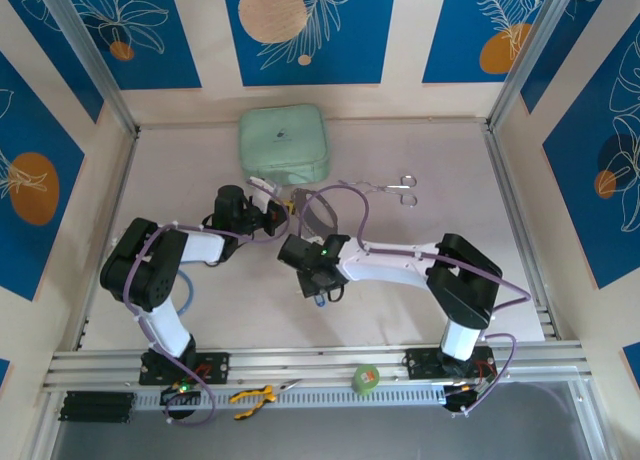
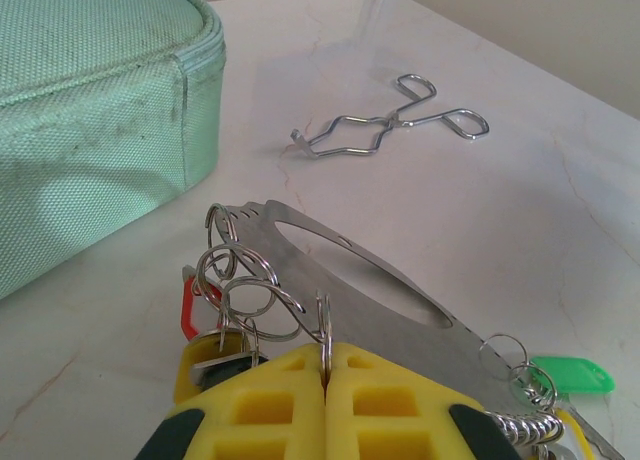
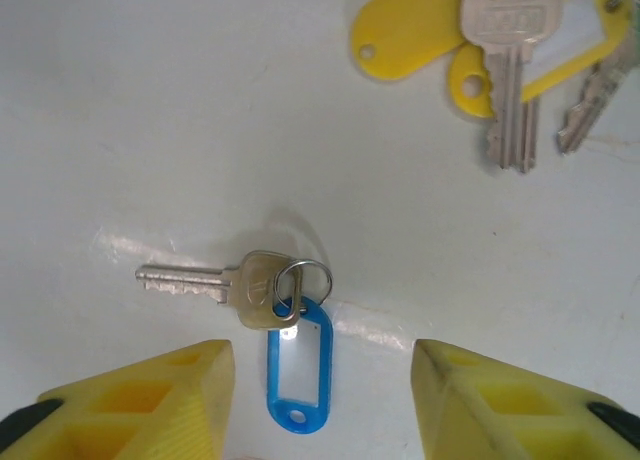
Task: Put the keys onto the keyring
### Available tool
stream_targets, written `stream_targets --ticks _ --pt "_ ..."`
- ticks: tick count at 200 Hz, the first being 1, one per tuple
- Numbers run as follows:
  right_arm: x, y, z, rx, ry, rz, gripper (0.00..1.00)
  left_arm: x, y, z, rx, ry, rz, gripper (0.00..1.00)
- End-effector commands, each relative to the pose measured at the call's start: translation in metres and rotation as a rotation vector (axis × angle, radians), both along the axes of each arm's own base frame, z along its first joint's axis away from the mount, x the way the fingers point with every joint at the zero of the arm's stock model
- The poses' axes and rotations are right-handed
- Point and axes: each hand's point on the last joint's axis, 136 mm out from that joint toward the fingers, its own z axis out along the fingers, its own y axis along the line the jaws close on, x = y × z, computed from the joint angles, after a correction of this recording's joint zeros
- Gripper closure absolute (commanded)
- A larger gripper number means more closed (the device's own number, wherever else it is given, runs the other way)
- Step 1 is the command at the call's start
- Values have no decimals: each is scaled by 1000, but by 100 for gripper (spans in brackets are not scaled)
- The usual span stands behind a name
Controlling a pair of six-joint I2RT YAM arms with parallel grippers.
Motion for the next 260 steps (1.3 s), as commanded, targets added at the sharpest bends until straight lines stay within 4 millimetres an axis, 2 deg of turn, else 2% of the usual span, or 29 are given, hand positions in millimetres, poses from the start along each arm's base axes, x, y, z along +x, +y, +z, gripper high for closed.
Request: stream_targets --ticks 1,35,81,111,183,223,243,252,260 --pt "0 -9 -5 -57 32 -196 54 -3 -7 17 -11 -46 -34 100" --pt "2 -1 -15 -49 47 -255 53 -3 -8 17 -11 -45 -35 100" --pt "7 1 -35 -72 76 -261 52 -2 -9 20 -15 -51 -36 100" --pt "9 1 -40 -76 89 -258 54 -2 -10 20 -13 -51 -38 100" --pt "8 -25 -18 -130 24 -243 82 -4 -9 21 -2 -54 -41 100" --pt "2 -45 -9 -142 14 -254 89 -7 -9 24 4 -64 -49 100" --pt "0 -48 -8 -127 19 -251 88 -9 -9 23 10 -68 -50 100" --pt "0 -45 -7 -105 22 -249 79 -11 -9 23 11 -68 -53 100" --pt "1 -41 -7 -80 24 -255 66 -11 -9 22 12 -67 -53 100"
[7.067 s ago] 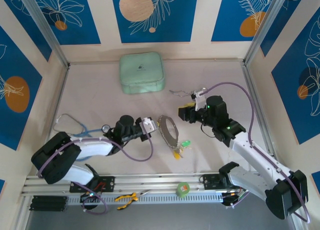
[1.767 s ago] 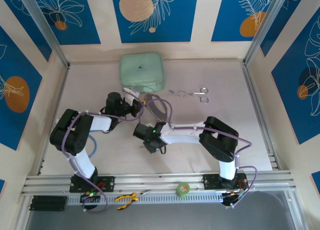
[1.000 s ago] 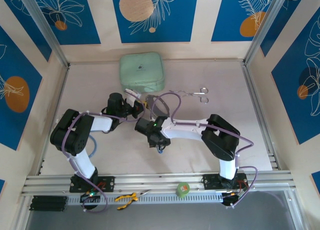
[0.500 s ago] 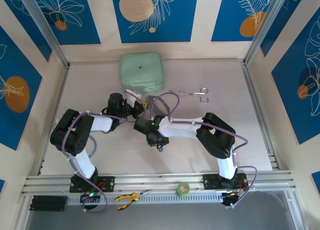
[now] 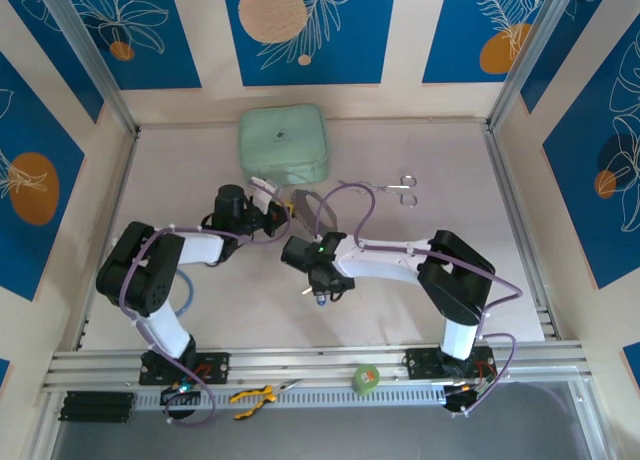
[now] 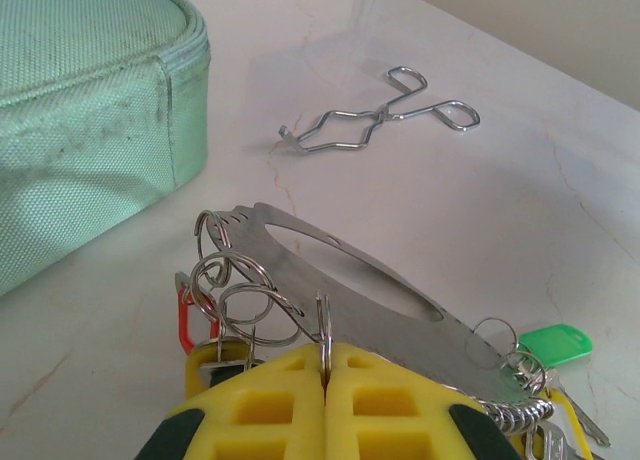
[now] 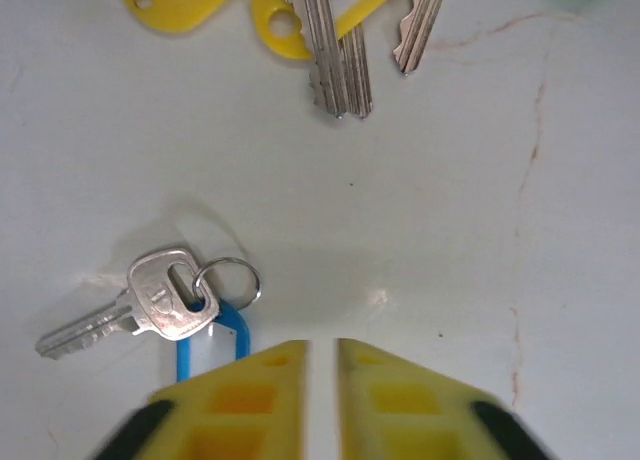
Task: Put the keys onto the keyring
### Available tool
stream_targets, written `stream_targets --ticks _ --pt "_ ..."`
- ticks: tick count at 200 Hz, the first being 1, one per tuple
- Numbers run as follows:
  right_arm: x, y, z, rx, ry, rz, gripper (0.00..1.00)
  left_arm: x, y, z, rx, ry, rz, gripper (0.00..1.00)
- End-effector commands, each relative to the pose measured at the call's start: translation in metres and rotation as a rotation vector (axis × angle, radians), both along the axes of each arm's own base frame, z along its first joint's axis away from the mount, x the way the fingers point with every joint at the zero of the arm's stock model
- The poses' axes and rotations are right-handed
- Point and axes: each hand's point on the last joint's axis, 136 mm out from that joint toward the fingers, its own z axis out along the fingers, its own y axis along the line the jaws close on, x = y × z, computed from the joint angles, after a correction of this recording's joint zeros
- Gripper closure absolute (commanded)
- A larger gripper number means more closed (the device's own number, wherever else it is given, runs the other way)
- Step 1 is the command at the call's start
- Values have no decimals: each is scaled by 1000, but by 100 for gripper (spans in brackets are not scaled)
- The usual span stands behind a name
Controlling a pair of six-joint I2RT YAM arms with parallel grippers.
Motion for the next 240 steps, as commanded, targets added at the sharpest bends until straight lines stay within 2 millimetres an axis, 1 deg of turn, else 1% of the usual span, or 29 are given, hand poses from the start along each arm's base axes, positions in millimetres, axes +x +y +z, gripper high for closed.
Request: stream_targets --ticks 1,11,24,47,56,76,97,117,134,169,194,214,240 --pt "1 -3 5 28 -6 -17 65 -5 -8 16 -9 -57 -36 100" --pt "3 4 5 54 -11 -30 56 -5 -8 16 -9 -55 -35 100" --pt "6 11 4 72 -16 -56 51 -5 -8 16 -9 -56 -34 100" --pt "10 22 -7 73 -7 -60 48 -6 -9 16 -9 -57 -36 100" --pt "11 22 -11 57 0 -60 47 -7 -10 16 -7 -55 -40 100" --pt "11 20 -19 47 21 -60 47 -6 -9 18 -2 -62 -38 100" --pt "13 22 -23 62 34 -56 49 -6 -10 18 -3 -63 -38 100" --pt "15 23 -24 62 35 -55 55 -5 -11 17 -6 -61 -38 100" --pt "15 20 -24 49 32 -56 63 -5 -11 17 -5 -61 -39 100" --pt "16 8 -18 2 10 -48 78 -5 -11 17 -2 -62 -40 100" --pt "12 -8 -16 -35 9 -48 82 -5 -12 16 -2 -59 -44 100" --pt "6 -30 -16 -77 18 -60 83 -5 -13 18 -3 -61 -46 100" --pt "-1 -67 -14 -122 31 -100 83 -6 -14 19 -3 -63 -51 100"
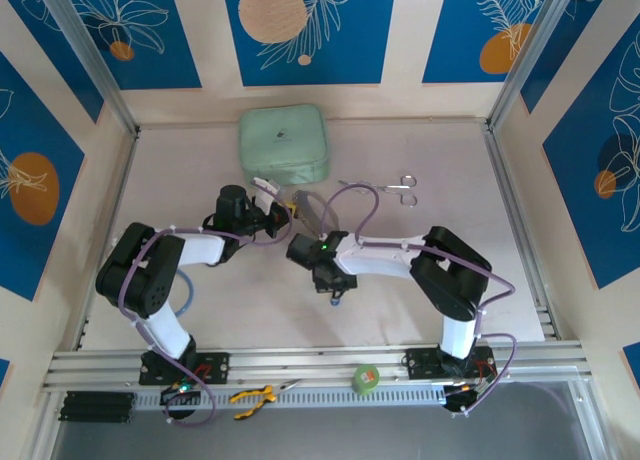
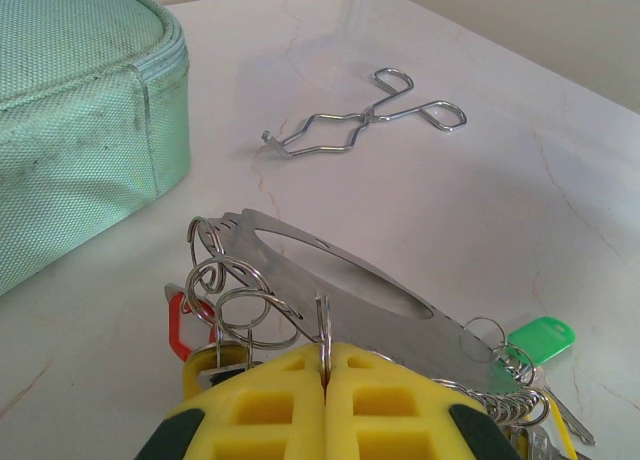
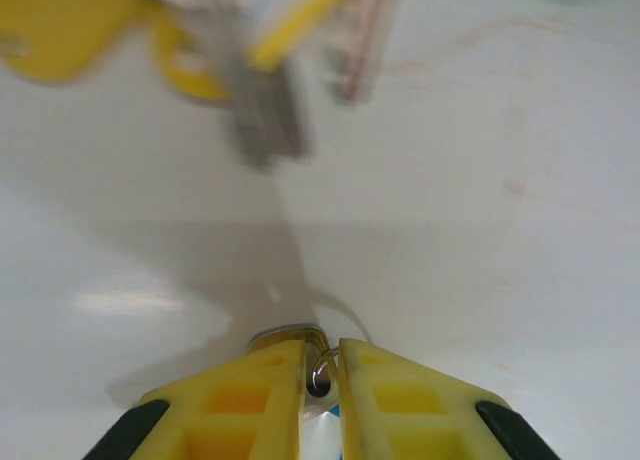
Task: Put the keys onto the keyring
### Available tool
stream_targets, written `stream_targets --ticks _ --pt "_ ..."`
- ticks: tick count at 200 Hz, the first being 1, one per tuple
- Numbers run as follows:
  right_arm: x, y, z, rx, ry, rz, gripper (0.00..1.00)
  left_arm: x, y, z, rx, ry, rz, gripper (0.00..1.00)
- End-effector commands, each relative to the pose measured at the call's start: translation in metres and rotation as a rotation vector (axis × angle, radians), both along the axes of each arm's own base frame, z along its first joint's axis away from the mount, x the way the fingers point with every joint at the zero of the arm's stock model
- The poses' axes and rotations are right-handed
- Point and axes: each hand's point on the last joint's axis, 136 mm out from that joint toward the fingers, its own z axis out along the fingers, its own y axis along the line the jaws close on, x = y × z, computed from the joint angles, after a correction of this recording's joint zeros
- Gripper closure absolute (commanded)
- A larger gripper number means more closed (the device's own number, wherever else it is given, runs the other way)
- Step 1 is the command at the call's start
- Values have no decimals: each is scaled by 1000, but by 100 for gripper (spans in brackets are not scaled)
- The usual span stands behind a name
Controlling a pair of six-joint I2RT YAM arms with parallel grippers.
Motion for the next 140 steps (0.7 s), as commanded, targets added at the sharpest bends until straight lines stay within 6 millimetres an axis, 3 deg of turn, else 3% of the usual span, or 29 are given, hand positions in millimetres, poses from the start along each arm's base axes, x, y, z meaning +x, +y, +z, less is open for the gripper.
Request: stream_targets --ticks 1,33,65,95,124,140 --pt "-9 -46 6 -97 19 -37 83 -2 -8 17 -5 -56 -32 100" --pt "-12 -67 19 -83 12 -56 76 -3 -8 18 -4 -57 -35 100" --pt "-12 -74 28 -40 5 -99 55 -7 -10 18 0 -60 -44 100" --pt "-7 -67 25 63 -15 -10 55 -11 -11 19 5 -60 -56 100" --pt "8 -47 52 276 -153 268 57 -15 -11 20 19 -64 -69 100" --pt "12 -49 68 378 -176 326 57 -17 -11 19 29 -66 -74 100"
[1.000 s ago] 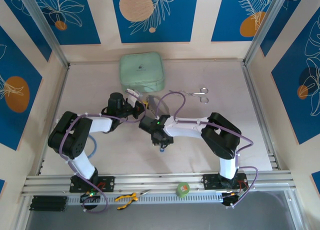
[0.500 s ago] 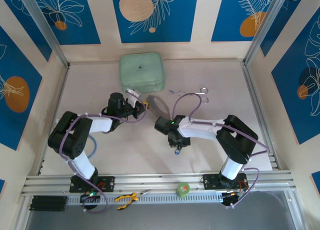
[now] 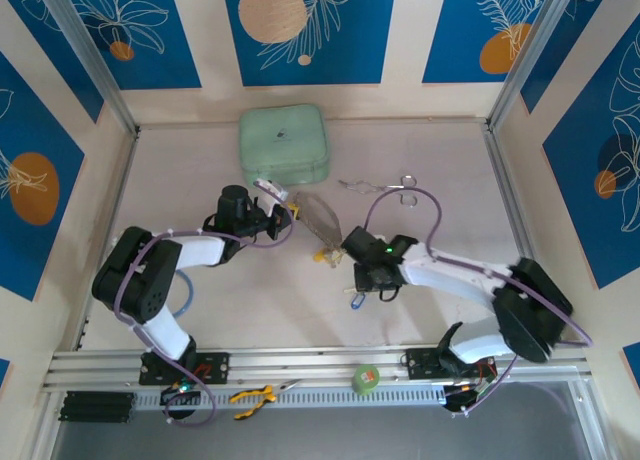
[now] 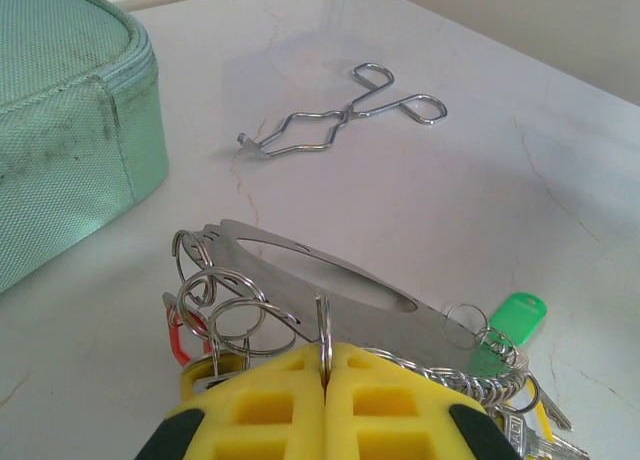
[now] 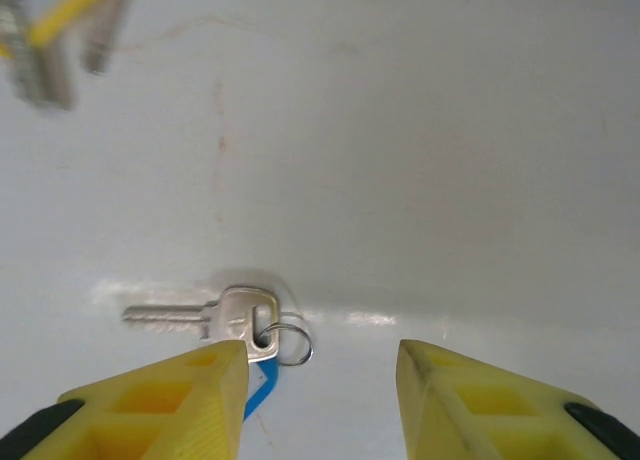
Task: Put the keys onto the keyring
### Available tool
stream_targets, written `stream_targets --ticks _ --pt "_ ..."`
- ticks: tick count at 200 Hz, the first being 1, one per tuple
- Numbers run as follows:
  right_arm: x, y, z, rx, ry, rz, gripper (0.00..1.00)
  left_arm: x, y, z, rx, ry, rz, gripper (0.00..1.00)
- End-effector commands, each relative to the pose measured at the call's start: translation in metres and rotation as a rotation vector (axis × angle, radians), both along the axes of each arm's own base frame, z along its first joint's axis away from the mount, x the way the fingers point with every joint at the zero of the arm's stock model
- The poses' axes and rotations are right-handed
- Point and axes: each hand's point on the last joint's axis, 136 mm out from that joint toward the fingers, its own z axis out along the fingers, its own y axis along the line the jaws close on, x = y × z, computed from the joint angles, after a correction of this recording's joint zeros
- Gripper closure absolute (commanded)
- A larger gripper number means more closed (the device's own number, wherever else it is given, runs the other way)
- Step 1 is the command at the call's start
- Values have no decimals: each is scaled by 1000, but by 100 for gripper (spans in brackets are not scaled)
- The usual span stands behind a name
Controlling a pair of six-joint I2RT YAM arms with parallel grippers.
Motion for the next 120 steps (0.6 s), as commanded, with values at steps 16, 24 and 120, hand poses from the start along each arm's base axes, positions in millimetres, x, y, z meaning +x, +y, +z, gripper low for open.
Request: stream_targets --ticks 16,24,120 --pt "14 13 34 235 -43 174 57 -7 -4 13 7 -48 -38 100" --pt "9 12 31 245 -3 161 55 -8 -4 13 6 -49 -38 100" --pt "-37 18 -11 74 231 -223 36 -10 -8 18 8 -62 -48 100"
